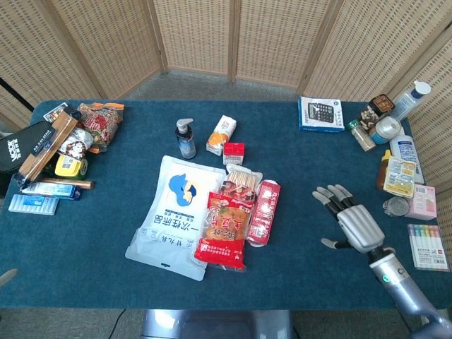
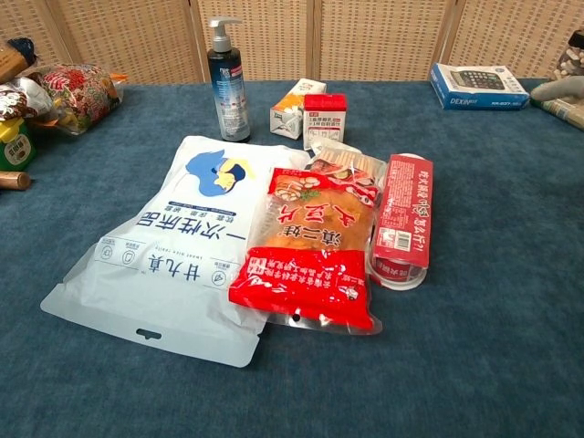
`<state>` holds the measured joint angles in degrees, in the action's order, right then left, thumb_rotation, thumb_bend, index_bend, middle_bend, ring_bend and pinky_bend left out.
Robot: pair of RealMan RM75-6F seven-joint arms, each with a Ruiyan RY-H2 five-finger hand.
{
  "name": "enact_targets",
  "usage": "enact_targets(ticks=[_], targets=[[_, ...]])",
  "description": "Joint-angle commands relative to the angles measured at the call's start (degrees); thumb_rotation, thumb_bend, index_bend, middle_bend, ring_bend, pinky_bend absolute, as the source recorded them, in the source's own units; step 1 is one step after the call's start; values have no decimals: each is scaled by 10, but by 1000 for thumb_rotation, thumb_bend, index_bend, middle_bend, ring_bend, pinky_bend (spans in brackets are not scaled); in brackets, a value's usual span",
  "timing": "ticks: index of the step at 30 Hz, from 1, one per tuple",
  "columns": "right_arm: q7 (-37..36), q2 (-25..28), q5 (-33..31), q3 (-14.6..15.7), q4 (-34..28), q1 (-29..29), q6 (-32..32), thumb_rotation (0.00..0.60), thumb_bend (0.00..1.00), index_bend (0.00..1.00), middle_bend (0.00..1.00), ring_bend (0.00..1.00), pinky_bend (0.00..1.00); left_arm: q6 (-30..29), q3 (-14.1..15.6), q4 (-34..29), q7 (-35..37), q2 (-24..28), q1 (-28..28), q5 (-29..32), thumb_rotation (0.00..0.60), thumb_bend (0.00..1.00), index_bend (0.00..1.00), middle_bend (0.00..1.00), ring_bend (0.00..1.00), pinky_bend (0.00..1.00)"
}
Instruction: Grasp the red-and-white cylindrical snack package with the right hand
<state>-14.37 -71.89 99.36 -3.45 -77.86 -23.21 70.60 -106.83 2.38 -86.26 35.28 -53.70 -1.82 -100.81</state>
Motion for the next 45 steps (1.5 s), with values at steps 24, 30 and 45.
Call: enact_targets(ticks=[24,30,45], targets=[[-48,-172,141,78,308,-222,-60,600,0,0,0,0,0,73,-10,-10,-30,-9,23,40,600,65,111,0,0,0],[-53,-193,130,84,333,-248,-75,600,0,0,0,0,0,79,-13,-7,-28,-9,24,49,600,64,111,0,0,0],[-46,-221,121,116,360,-273,-75,600,8,37,0,0,0,83,-16,-6,-21,-9,25,51,600,64,111,0,0,0]])
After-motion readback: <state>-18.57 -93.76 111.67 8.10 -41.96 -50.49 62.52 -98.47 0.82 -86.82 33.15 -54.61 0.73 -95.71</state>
